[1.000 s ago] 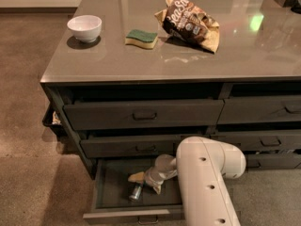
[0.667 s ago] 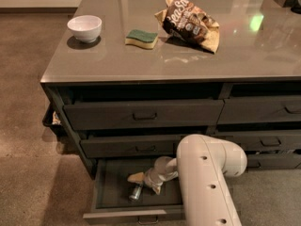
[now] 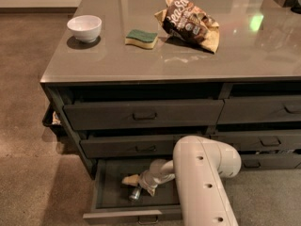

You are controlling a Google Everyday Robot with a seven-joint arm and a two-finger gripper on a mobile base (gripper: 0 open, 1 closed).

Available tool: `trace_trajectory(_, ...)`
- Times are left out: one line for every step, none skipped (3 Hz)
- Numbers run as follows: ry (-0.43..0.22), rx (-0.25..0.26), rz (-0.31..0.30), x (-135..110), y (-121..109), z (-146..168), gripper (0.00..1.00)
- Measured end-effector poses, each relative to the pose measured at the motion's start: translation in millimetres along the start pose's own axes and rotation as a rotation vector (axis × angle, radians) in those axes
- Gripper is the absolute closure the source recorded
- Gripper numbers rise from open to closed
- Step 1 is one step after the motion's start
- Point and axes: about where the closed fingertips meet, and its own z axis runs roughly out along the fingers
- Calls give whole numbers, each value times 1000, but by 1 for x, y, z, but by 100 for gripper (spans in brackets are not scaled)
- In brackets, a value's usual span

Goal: Pick redbull can from bottom drawer and place on counter

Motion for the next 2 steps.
trace_trajectory(0,-1,-1,0,0,0,0)
trace_trajectory(-10,-5,-15,3,9,-4,0)
